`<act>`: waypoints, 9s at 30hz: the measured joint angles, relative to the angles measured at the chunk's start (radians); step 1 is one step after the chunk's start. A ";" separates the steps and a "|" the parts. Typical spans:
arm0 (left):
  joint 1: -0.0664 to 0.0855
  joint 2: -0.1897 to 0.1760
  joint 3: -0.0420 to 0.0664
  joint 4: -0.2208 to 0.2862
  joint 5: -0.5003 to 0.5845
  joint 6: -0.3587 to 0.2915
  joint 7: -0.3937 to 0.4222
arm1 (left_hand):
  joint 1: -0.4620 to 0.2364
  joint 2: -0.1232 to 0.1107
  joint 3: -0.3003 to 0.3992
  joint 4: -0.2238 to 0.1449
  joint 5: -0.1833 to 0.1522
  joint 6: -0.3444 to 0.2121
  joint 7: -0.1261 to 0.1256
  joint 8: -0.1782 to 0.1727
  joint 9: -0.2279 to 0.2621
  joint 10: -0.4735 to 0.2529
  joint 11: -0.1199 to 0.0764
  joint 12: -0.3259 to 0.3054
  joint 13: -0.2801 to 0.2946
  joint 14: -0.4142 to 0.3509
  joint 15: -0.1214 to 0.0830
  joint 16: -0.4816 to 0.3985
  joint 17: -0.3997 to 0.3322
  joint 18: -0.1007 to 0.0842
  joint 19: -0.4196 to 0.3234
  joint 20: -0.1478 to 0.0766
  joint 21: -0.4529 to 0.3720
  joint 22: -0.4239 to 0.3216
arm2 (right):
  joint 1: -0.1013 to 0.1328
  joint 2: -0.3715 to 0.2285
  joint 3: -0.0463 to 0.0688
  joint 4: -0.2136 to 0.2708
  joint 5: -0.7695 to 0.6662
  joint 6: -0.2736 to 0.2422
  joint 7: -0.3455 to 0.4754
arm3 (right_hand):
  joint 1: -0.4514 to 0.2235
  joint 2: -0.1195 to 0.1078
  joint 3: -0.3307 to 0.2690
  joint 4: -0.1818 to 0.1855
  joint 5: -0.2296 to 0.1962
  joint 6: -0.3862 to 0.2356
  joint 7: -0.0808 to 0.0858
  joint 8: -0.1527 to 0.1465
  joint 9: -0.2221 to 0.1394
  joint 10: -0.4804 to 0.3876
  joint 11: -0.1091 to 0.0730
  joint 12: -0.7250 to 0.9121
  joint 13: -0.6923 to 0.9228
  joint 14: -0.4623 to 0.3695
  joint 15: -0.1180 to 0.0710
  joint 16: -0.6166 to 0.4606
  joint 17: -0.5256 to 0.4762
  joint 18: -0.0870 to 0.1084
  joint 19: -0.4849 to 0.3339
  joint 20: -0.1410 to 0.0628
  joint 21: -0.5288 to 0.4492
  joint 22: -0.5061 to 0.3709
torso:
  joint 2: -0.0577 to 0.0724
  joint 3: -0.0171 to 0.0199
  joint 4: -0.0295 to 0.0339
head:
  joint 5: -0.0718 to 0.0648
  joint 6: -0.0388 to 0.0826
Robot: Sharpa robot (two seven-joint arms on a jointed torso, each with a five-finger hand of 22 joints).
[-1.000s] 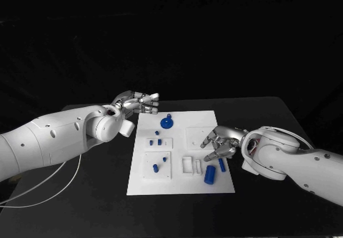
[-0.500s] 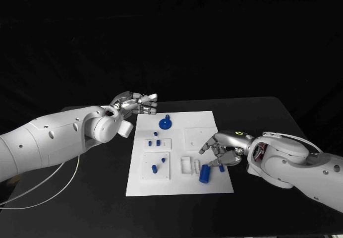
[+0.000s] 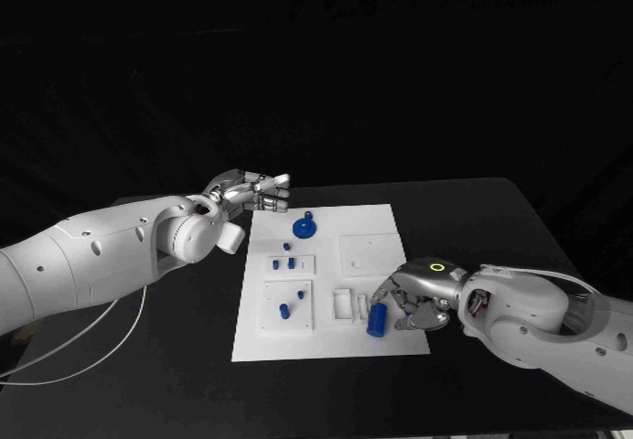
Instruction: Assemble the parts on the task board
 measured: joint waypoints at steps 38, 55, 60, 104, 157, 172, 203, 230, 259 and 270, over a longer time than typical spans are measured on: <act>-0.001 0.000 -0.003 -0.004 0.000 0.026 -0.011 | 0.000 0.000 -0.006 -0.006 0.000 -0.004 0.004 0.000 0.000 0.000 0.000 0.000 0.000 0.000 0.000 0.000 -0.003 0.000 0.000 0.000 -0.005 -0.001 | -0.036 0.091 -0.024 -0.061 -0.179 -0.057 -0.094 | -0.141 -0.025 -0.005 0.118 -0.108 0.288 0.052 0.008 0.005 0.023 0.034 0.047 0.026 0.013 0.020 0.034 0.026 0.001 0.000 0.008 0.025 0.028 | 0.001 -0.0028 0.0023 | 0.002 -0.003; -0.001 -0.001 -0.003 -0.003 0.000 0.033 -0.018 | 0.000 0.000 -0.006 -0.006 0.000 -0.004 0.004 0.000 0.000 0.000 0.000 0.000 0.000 0.000 0.000 0.000 -0.003 0.000 0.000 0.000 -0.005 -0.001 | -0.046 0.109 -0.025 -0.075 -0.195 -0.009 -0.149 | -0.237 -0.057 0.072 0.210 -0.108 0.290 0.051 0.008 0.003 0.018 0.040 0.043 0.024 0.010 0.023 0.040 0.038 0.001 0.004 0.018 0.039 0.035 | 0.001 -0.0029 0.0027 | -0.001 -0.006; -0.001 -0.001 -0.003 -0.003 -0.001 0.035 -0.020 | 0.000 0.000 -0.006 -0.006 0.000 -0.004 0.004 0.000 0.000 -0.002 0.002 0.000 0.000 0.000 0.000 0.000 -0.004 0.000 0.000 0.000 -0.005 -0.001 | -0.046 0.112 -0.025 -0.072 -0.198 -0.002 -0.152 | -0.270 -0.056 0.167 0.204 -0.092 0.302 0.043 0.006 -0.002 0.019 0.039 0.044 0.023 0.014 0.027 0.051 0.043 0.001 0.004 0.018 0.059 0.042 | 0.001 -0.0029 0.0025 | -0.001 -0.007; -0.001 0.003 -0.004 -0.003 -0.005 0.046 -0.033 | -0.005 0.005 -0.014 -0.014 0.000 -0.006 0.001 0.000 0.000 -0.003 0.003 0.000 0.000 -0.004 0.004 0.001 -0.004 0.000 0.000 0.000 -0.005 0.000 | -0.005 0.124 0.025 -0.066 0.374 -0.099 -0.344 | -0.383 -0.012 0.272 0.231 -0.085 0.346 0.037 0.001 0.001 0.067 0.020 0.062 0.066 0.051 0.007 0.084 0.111 0.001 0.002 0.005 0.217 0.045 | 0.001 -0.0055 0.0027 | -0.004 -0.002; 0.000 0.009 -0.004 -0.001 -0.018 0.062 -0.054 | -0.005 0.005 -0.008 -0.003 0.000 -0.009 0.005 0.000 0.000 -0.007 0.000 0.000 0.000 -0.007 0.000 0.001 -0.004 0.000 0.000 0.000 -0.009 0.000 | 0.001 0.226 0.029 -0.077 0.444 -0.097 -0.613 | -0.401 0.003 0.267 0.260 -0.097 0.349 0.033 0.002 0.000 0.076 0.018 0.065 0.074 0.052 0.007 0.092 0.134 0.001 0.002 0.006 0.251 0.044 | 0.001 -0.0026 0.0008 | 0.012 -0.010; 0.000 0.009 -0.004 -0.001 -0.020 0.063 -0.057 | -0.005 0.005 -0.005 0.005 0.000 -0.009 0.005 0.000 0.000 -0.007 0.000 0.000 0.000 -0.007 0.000 0.001 -0.004 0.000 0.000 0.000 -0.009 0.000 | 0.001 0.245 0.034 -0.094 0.486 -0.078 -0.627 | -0.407 -0.004 0.264 0.262 -0.100 0.350 0.033 0.002 0.001 0.076 0.018 0.065 0.075 0.052 0.007 0.092 0.134 0.001 0.002 0.006 0.251 0.045 | 0.001 -0.0032 0.0017 | 0.012 -0.010; 0.003 0.017 -0.004 0.003 -0.021 0.063 -0.061 | 0.000 -0.009 0.003 0.025 0.000 -0.012 0.003 0.000 0.000 -0.011 0.004 0.000 0.000 -0.012 0.005 0.001 -0.004 0.000 -0.004 0.004 -0.013 -0.002 | 0.009 0.325 0.034 -0.161 0.532 -0.008 -0.631 | -0.418 -0.006 0.225 0.321 -0.111 0.354 0.029 -0.001 0.001 0.075 0.014 0.065 0.079 0.053 0.006 0.092 0.140 0.001 0.002 0.006 0.248 0.045 | 0.001 -0.0038 0.0034 | 0.013 -0.009; 0.005 0.017 -0.004 0.003 -0.022 0.062 -0.062 | 0.000 -0.008 0.003 0.025 0.000 -0.011 0.003 0.000 0.000 -0.011 0.004 0.000 0.000 -0.012 0.005 0.001 -0.004 0.000 -0.004 0.004 -0.013 -0.001 | 0.010 0.341 0.032 -0.179 0.530 0.036 -0.630 | -0.380 -0.035 0.016 0.461 -0.111 0.341 0.034 0.000 0.002 0.067 0.014 0.042 0.081 0.053 0.006 0.076 0.146 0.001 -0.002 0.002 0.228 0.044 | 0.001 -0.0026 0.0012 | 0.021 -0.012; 0.005 0.015 -0.004 0.001 -0.024 0.062 -0.066 | 0.005 -0.013 0.004 0.032 0.000 -0.011 0.003 0.000 0.000 -0.011 0.003 0.000 0.000 -0.012 0.005 0.001 -0.004 0.000 -0.004 0.004 -0.013 -0.001 | 0.010 0.285 0.032 -0.121 0.534 0.013 -0.620 | -0.329 -0.016 -0.084 0.489 -0.111 0.332 0.036 0.000 0.002 0.064 0.018 0.031 0.076 0.053 0.006 0.066 0.148 0.001 -0.002 0.002 0.217 0.044 | 0.002 -0.0019 0.0012 | 0.025 -0.014; 0.005 0.015 -0.004 -0.004 -0.028 0.062 -0.072 | 0.005 -0.013 0.004 0.032 0.000 -0.011 0.004 0.000 0.000 -0.011 0.003 0.000 0.000 -0.012 0.005 0.001 -0.004 0.000 -0.004 0.004 -0.013 -0.001 | 0.010 0.261 0.039 -0.091 0.545 0.004 -0.604 | -0.324 -0.020 -0.069 0.485 -0.111 0.332 0.036 0.000 0.002 0.064 0.018 0.031 0.075 0.053 0.006 0.062 0.149 0.001 0.002 -0.002 0.217 0.044 | 0.001 -0.0017 -0.0012 | 0.024 -0.010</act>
